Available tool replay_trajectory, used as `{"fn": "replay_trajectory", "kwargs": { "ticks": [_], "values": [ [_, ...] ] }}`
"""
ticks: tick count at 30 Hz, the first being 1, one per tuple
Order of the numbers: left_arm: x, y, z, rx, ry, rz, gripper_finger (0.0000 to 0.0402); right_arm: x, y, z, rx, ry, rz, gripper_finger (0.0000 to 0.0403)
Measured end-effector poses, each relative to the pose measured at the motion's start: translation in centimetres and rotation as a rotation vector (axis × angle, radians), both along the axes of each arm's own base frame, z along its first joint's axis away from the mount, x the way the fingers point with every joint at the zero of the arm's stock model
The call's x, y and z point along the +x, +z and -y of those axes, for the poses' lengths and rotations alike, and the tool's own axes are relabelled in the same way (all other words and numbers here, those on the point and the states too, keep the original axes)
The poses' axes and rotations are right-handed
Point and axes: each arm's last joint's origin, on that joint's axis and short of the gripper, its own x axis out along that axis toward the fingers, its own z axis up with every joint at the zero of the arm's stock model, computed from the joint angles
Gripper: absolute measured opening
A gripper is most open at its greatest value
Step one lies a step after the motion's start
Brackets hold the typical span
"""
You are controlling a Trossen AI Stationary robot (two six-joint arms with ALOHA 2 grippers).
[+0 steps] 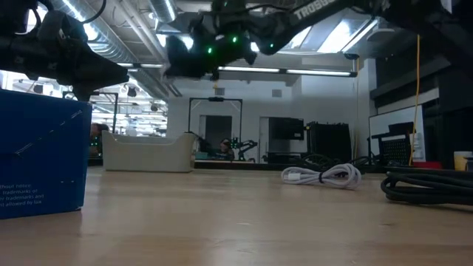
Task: Pick and place USB-C Cables
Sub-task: Put the white charger cable into the white bin, then put the light blue charger cable into the white bin
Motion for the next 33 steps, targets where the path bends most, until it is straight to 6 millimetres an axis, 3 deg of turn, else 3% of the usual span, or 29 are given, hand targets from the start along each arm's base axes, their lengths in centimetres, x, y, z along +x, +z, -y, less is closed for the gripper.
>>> {"fn": "replay_trajectory", "kwargs": {
  "ticks": [4,8,17,26,33],
  "values": [
    [0.0,0.0,0.0,0.005,0.007,-0.001,0.0086,0.6,-3.0,-0.4,0.118,0.057,-0.080,0.0018],
    [0.0,0.0,0.0,0.005,0.008,-0.001,0.0086,0.8,-4.6,-0.6,0.209,0.072,-0.124,0.0018],
    [0.0,0.0,0.0,0.005,0.007,-0.001,0.0086,0.2,-6.0,-0.5,0.254,-0.010,-0.250,0.0019],
    [0.0,0.0,0.0,0.005,0.007,-0.001,0.0086,0.0,-6.2,-0.5,0.256,-0.015,-0.276,0.0101],
    [0.0,0.0,0.0,0.005,0.007,-0.001,0.0086,0.0,-6.2,-0.4,0.252,-0.014,-0.276,0.0121]
  ]
}}
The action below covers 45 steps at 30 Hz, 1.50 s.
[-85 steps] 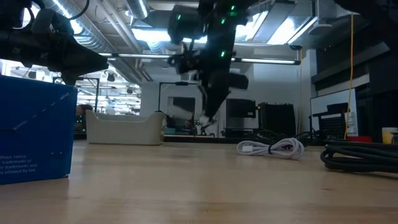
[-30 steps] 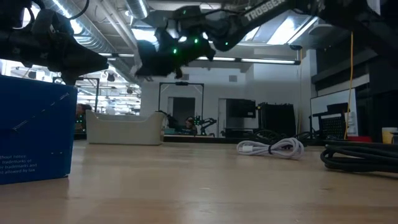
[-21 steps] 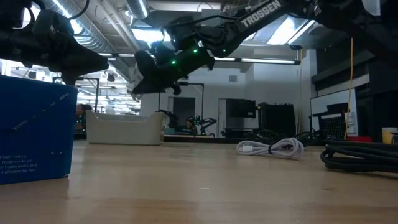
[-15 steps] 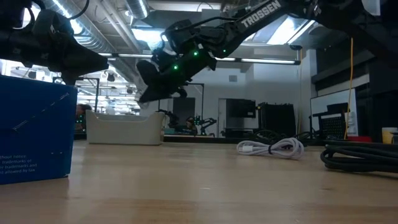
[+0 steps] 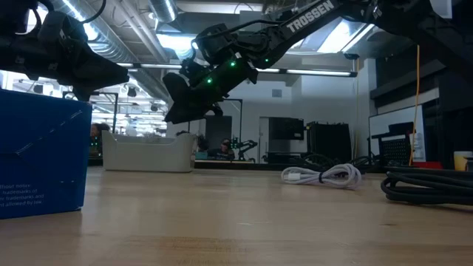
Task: Pick and place USB-C Cables
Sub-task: Put the light blue charger cable into the white bin
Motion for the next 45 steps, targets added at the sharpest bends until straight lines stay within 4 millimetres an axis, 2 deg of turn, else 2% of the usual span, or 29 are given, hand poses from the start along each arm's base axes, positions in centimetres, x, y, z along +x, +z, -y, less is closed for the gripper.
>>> {"fn": "replay_trajectory", "kwargs": {
  "ticks": [9,12,14,20,25,28,33,40,45],
  "values": [
    [0.0,0.0,0.0,0.000,0.000,0.000,0.0086,0.1,0.4,0.5,-0.025,-0.037,0.044,0.0123],
    [0.0,0.0,0.0,0.000,-0.001,0.000,0.0086,0.1,0.7,0.3,0.019,-0.012,0.057,0.0123],
    [0.0,0.0,0.0,0.000,-0.001,0.000,0.0086,-0.1,1.2,0.0,0.043,0.029,0.058,0.0124],
    [0.0,0.0,0.0,0.000,-0.002,0.000,0.0086,-1.8,5.0,-1.0,0.082,0.075,0.014,0.0124],
    [0.0,0.0,0.0,0.000,-0.006,0.000,0.0086,-4.7,7.2,-1.9,0.135,0.073,-0.165,0.0124],
    [0.0,0.0,0.0,0.000,-0.007,0.000,0.0086,-6.6,7.8,-2.8,0.197,0.055,-0.308,0.0124],
    [0.0,0.0,0.0,0.000,-0.007,0.000,0.0086,-8.9,7.4,-4.8,0.311,-0.010,-0.537,0.0124],
    [0.0,0.0,0.0,-0.001,-0.008,0.000,0.0086,-11.7,6.1,-8.5,0.342,-0.111,-0.888,0.0124],
    [0.0,0.0,0.0,-0.001,-0.008,0.001,0.0086,-13.2,6.2,-11.4,0.314,-0.104,-1.073,0.0124]
  ]
}}
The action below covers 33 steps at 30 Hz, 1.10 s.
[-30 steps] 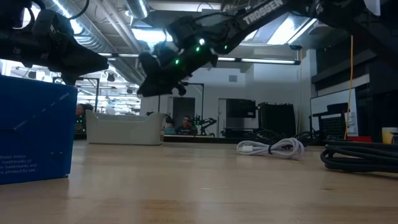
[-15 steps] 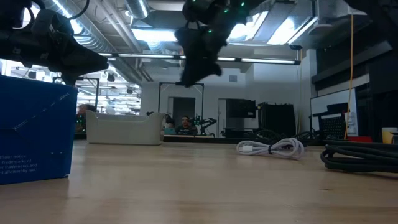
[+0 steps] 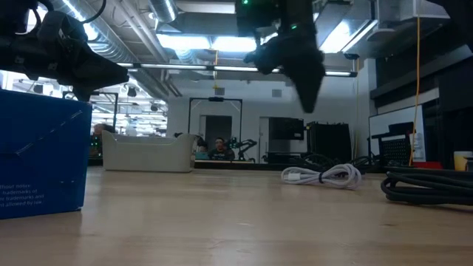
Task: Pick and place USB-C Cables
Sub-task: Put the light blue charger cable into the white bin
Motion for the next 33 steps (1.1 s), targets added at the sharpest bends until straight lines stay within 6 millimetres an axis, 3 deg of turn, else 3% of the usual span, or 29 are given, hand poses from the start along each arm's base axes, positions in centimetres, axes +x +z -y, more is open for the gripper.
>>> {"fn": "replay_trajectory", "kwargs": {
  "ticks": [4,8,13,16,21,26,29,33],
  "values": [
    [0.0,0.0,0.0,-0.002,0.000,0.001,0.0086,-1.0,0.2,-2.3,-0.084,0.080,-0.103,0.0124],
    [0.0,0.0,0.0,-0.002,0.000,0.001,0.0086,-1.1,0.3,-4.3,-0.244,0.175,-0.101,0.0124],
    [0.0,0.0,0.0,-0.004,0.000,0.001,0.0086,-2.0,0.4,-5.5,-0.404,0.260,-0.096,0.0124],
    [0.0,0.0,0.0,-0.006,0.000,0.002,0.0086,-4.6,0.8,-5.0,-0.533,0.211,-0.094,0.0124],
    [0.0,0.0,0.0,-0.006,0.000,0.002,0.0086,-11.3,1.5,-3.7,-0.654,-0.022,-0.005,0.0124],
    [0.0,0.0,0.0,-0.006,0.001,0.002,0.0086,-15.1,0.5,-3.4,-0.498,-0.314,0.310,0.0124],
    [0.0,0.0,0.0,-0.006,0.007,0.002,0.0086,-14.9,-0.8,-3.8,-0.296,-0.384,0.532,0.0124],
    [0.0,0.0,0.0,-0.006,0.007,0.002,0.0086,-13.0,-2.6,-4.4,-0.097,-0.329,0.807,0.0124]
  ]
}}
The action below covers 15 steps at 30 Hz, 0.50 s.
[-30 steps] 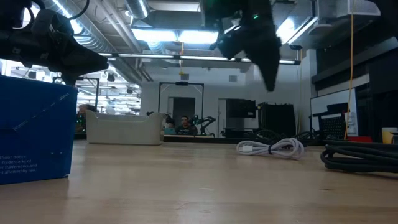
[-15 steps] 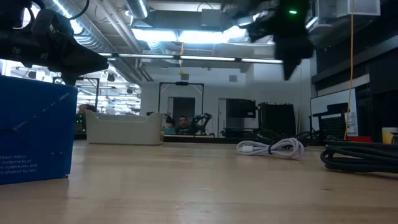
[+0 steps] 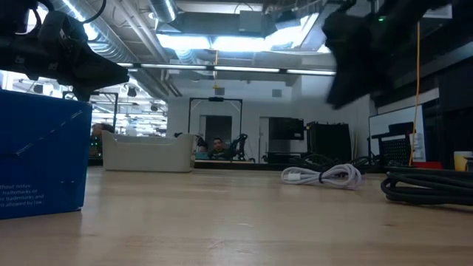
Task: Pick and place USB-C Cables
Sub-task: Put the light blue charger cable into the white bin
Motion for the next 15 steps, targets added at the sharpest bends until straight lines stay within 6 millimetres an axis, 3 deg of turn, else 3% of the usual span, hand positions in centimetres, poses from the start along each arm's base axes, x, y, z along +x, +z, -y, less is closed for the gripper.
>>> {"fn": "replay_trajectory", "kwargs": {
  "ticks": [3,7,15],
  "values": [
    [0.0,0.0,0.0,0.000,0.000,0.000,0.0086,1.9,-1.0,-0.5,0.002,0.123,0.181,0.0124],
    [0.0,0.0,0.0,0.000,0.001,0.000,0.0086,4.1,-1.3,-1.1,-0.043,0.187,0.268,0.0124],
    [0.0,0.0,0.0,0.000,0.001,0.000,0.0086,8.4,-1.5,-3.3,-0.075,0.200,-0.005,0.0113]
  ]
}}
